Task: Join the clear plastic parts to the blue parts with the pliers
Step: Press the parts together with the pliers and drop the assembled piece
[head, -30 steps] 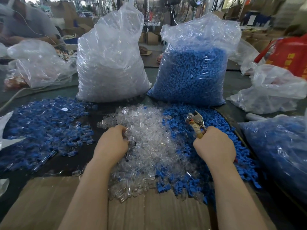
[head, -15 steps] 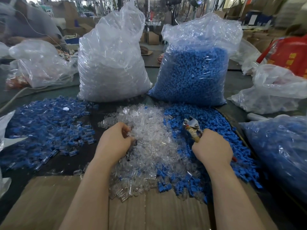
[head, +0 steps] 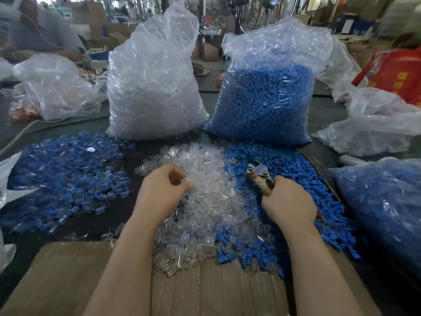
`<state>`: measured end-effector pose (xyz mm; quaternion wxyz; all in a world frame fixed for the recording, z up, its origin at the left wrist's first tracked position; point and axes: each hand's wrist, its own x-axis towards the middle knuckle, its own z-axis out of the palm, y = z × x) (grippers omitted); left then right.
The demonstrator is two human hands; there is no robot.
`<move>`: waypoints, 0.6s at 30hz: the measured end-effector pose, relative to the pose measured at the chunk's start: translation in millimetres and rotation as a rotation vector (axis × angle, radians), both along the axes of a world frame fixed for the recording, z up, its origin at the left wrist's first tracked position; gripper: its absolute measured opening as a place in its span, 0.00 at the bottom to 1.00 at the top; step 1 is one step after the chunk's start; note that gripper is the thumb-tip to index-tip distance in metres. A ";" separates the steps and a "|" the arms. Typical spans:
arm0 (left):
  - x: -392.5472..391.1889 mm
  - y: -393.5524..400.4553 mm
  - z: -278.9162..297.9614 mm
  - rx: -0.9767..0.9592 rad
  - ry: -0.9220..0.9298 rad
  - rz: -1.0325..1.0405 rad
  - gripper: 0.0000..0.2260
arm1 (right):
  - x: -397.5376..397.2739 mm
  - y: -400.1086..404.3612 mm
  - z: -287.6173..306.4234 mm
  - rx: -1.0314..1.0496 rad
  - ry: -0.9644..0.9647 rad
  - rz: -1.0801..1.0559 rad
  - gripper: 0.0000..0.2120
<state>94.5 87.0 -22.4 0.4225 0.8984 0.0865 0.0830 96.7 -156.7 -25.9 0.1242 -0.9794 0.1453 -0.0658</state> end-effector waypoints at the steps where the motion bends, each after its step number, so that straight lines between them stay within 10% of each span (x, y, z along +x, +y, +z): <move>1: -0.3 -1.4 -0.1 0.002 -0.004 -0.003 0.09 | 0.0 0.4 0.2 0.003 -0.003 0.013 0.07; 18: -7.3 -37.4 22.8 -0.332 -0.146 -0.011 0.07 | 5.1 2.5 7.3 0.346 -0.276 0.043 0.12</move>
